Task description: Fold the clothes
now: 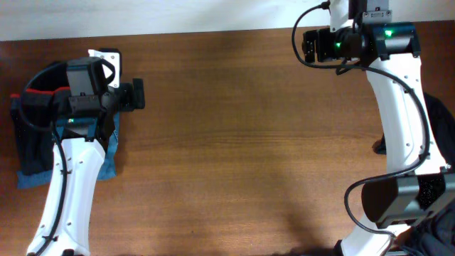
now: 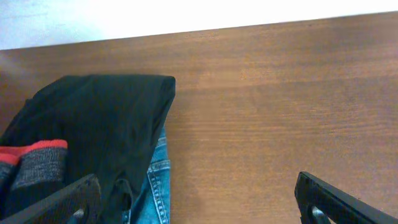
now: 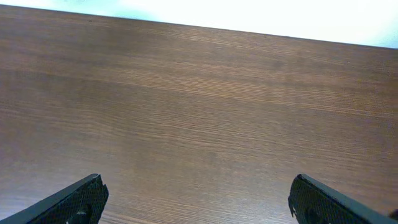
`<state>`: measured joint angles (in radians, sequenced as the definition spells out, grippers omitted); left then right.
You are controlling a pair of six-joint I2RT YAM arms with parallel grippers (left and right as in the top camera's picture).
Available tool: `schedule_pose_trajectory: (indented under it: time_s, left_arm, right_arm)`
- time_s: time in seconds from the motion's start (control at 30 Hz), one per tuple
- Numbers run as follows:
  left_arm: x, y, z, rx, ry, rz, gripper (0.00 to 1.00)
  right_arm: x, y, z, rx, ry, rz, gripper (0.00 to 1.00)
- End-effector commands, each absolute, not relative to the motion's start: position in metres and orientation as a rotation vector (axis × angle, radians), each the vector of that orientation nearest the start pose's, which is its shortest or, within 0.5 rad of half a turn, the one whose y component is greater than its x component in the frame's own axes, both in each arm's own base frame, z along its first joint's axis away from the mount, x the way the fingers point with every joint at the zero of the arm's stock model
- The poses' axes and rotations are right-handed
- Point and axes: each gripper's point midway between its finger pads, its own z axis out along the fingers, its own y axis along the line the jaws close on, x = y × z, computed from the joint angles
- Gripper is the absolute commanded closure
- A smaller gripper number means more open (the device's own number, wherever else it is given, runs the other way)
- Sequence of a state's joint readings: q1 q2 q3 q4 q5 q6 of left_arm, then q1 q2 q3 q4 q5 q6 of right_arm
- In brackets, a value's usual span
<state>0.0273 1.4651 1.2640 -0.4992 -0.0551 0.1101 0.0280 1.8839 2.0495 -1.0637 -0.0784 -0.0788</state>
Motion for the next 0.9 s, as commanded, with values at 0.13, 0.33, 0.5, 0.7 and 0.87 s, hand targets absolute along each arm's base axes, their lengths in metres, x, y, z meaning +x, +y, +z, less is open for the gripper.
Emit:
schedule_pose_trajectory:
  time_s: [0.13,0.33,0.5,0.7,0.87]
  left_arm:
    - [0.406,0.018,0.255,0.078,2.241,0.127,0.01]
    - [0.374,0.017,0.276,0.059,2.234,0.113,0.01]
    - [0.355,0.007,0.276,0.104,2.248,0.056,0.01]
    - [0.336,0.005,0.263,0.105,2.253,0.038,0.01]
    - [0.318,0.011,0.253,0.076,2.241,-0.003,0.01]
  right_arm:
    - [0.451,-0.002,0.318,-0.047,2.41,0.029,0.01]
    - [0.401,-0.016,0.328,0.027,2.488,0.028,0.01]
    - [0.373,-0.012,0.323,0.034,2.528,0.063,0.01]
    - [0.341,-0.008,0.318,0.058,2.457,0.08,0.01]
    - [0.309,-0.005,0.303,0.054,2.358,0.086,0.01]
